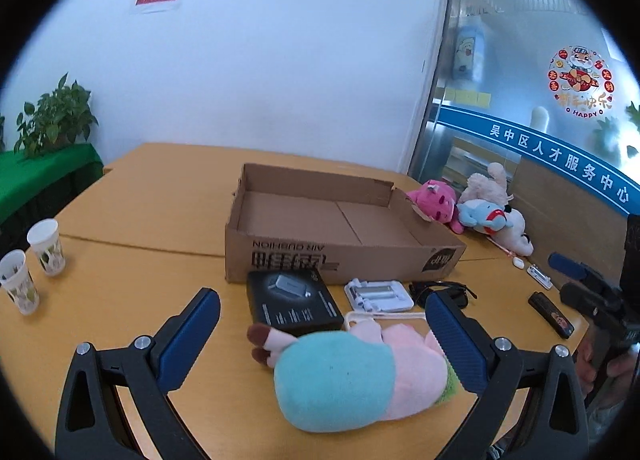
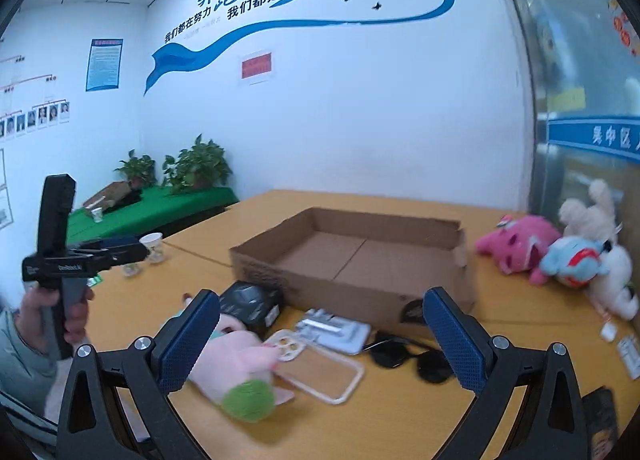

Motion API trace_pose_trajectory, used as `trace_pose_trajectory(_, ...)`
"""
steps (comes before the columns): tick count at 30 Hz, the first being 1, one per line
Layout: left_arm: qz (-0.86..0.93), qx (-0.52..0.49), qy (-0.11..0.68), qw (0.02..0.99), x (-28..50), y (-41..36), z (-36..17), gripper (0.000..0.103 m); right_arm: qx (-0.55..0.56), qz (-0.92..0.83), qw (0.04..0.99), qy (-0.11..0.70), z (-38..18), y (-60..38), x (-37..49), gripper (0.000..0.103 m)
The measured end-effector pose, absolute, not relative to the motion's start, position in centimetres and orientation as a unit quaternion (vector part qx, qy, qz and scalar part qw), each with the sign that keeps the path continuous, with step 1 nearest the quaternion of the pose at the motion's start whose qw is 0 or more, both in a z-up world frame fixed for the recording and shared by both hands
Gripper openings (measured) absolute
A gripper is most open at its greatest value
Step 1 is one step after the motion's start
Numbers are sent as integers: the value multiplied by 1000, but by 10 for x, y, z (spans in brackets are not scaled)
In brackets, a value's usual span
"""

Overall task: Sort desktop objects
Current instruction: 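Close both grippers on the pink-and-teal pig plush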

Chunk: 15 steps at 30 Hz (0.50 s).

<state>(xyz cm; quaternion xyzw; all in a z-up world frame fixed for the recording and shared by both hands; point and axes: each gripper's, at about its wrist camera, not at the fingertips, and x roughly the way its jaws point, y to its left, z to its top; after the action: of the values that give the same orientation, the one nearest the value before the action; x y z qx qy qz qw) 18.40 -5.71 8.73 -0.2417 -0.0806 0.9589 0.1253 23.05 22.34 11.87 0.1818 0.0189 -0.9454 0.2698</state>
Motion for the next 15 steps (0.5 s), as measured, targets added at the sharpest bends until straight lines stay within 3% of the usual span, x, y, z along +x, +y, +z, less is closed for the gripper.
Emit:
trace_pose_trajectory(7,946,-280,-75,143,171,-54,57,103,281,-911,294,65,50,146,230,103)
trace_pose_trajectory(15,907,-357,-112,194,139,-56,5,101,350,-887,289,85,1,124,208,103)
